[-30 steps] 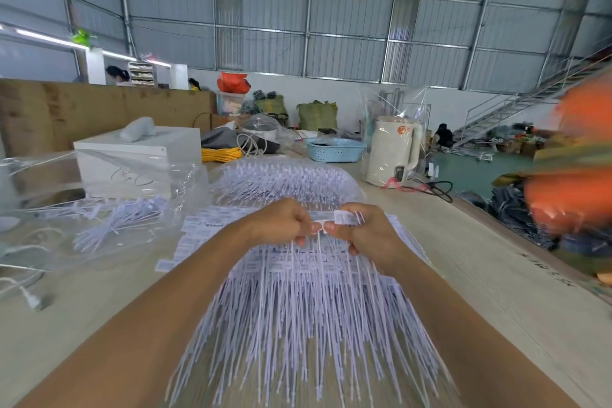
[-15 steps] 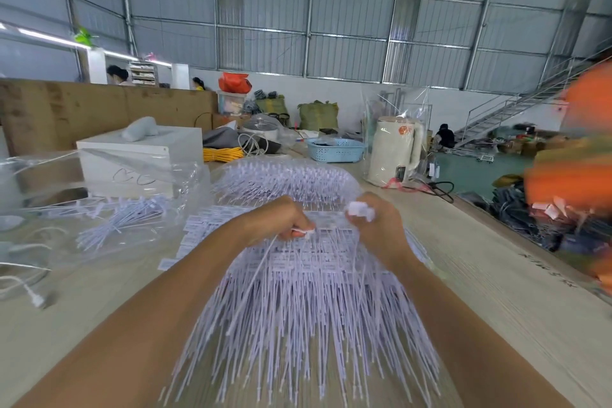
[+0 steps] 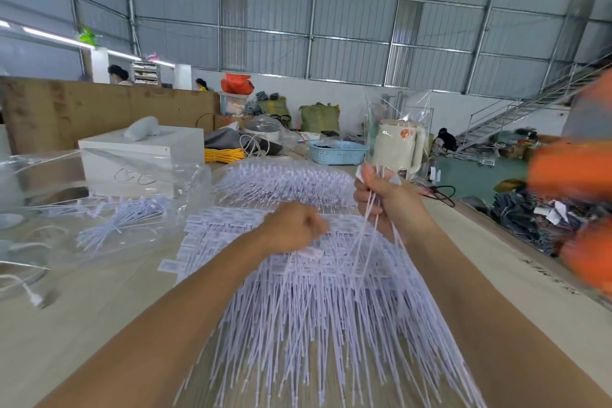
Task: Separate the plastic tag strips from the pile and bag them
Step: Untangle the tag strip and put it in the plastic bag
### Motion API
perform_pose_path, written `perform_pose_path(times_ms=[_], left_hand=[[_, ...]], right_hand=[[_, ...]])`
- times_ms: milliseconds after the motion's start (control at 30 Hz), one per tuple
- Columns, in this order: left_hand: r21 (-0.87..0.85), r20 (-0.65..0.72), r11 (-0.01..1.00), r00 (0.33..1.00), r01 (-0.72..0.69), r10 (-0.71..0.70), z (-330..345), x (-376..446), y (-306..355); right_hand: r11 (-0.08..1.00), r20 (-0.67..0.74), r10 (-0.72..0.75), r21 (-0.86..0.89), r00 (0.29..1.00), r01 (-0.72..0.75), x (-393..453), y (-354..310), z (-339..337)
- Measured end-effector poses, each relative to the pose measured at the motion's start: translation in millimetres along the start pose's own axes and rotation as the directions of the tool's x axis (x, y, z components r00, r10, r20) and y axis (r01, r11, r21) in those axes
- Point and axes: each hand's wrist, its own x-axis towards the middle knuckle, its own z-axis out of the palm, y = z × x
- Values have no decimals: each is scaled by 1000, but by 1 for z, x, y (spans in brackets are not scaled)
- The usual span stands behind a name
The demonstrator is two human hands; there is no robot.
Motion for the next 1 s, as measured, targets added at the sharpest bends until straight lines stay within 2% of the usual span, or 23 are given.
perform_pose_path(times_ms=[33,67,100,167,233,300,367,433,533,633,700,833,900,1000], left_hand=[[-249,5,968,1000,25,-25,-1,-3,12],[-446,41,893,998,56,-42,-2,-6,24],[-553,92,828,995,87,-43,-1,-8,36],[-615,187,775,982,148,-39,4,-16,53],[-670,234,713,970,205,-59,10,-27,59],[-725,226,649,970,230,-92,14,-34,58],[-747,165,633,979,203,-119,13,-38,55],[-735,103,654,982,182,-157,9,-42,49],[-663,26,724,972,190,-232,-2,-52,34],[-612,-110,765,936,201,-334,-18,-66,13],[-626,-174,751,901,211,-398,-30,-78,-1],[-695,-217,683,841,224,-496,-51,-106,-31],[-651,-239,703,803,285,-547,-65,-121,-50],[-527,-237,745,772,408,-590,-93,-142,-84]], right_hand=[[996,-49,-26,-88,998,21,0,5,3],[979,-114,-76,-196,991,52,1,12,7],[950,-181,-151,-299,972,92,2,18,11],[858,-280,-339,-484,898,173,5,27,17],[718,-326,-523,-667,788,201,10,32,20],[577,-307,-653,-794,692,193,14,35,22],[509,-286,-693,-844,662,169,18,40,26],[516,-285,-652,-846,702,137,21,46,34],[632,-304,-472,-771,827,77,21,59,51],[708,-189,-351,-695,917,128,15,77,76],[741,-87,-329,-641,940,200,13,91,99],[769,76,-294,-574,953,283,14,118,143],[768,165,-186,-590,969,248,15,132,161],[791,247,71,-604,966,96,22,154,182]])
